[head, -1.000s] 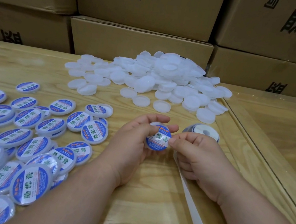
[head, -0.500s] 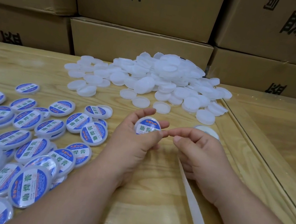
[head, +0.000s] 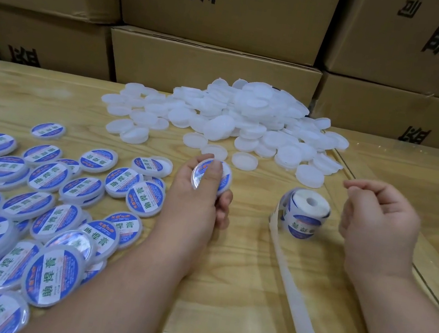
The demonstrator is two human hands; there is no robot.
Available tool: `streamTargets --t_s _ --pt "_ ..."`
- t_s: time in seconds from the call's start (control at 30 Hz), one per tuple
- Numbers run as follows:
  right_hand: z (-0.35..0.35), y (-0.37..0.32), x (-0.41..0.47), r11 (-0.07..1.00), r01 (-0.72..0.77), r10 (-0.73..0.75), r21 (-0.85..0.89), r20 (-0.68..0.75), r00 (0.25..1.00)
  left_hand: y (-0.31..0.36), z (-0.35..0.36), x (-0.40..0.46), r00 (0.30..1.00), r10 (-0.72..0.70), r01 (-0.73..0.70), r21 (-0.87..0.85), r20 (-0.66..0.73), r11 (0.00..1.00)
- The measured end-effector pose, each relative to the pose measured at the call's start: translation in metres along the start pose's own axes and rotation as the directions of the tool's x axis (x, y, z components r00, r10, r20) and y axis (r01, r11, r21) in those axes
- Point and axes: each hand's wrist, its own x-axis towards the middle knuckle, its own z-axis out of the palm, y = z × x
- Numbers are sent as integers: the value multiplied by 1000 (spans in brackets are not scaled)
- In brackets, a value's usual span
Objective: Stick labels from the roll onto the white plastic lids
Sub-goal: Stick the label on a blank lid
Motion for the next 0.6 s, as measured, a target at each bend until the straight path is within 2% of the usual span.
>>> streamTargets --t_s 0.17,0.33,0.6 --pt "-6 21 16 981 -138 130 -135 -65 989 -1 -1 6 993 40 -57 -146 -114 988" --pt "-3 26 17 958 -120 118 -262 -23 993 3 -7 9 935 168 -233 -185 -312 955" --pt "-2 27 18 959 -137 134 -248 -29 991 8 -6 5 922 208 -289 -224 -328 931"
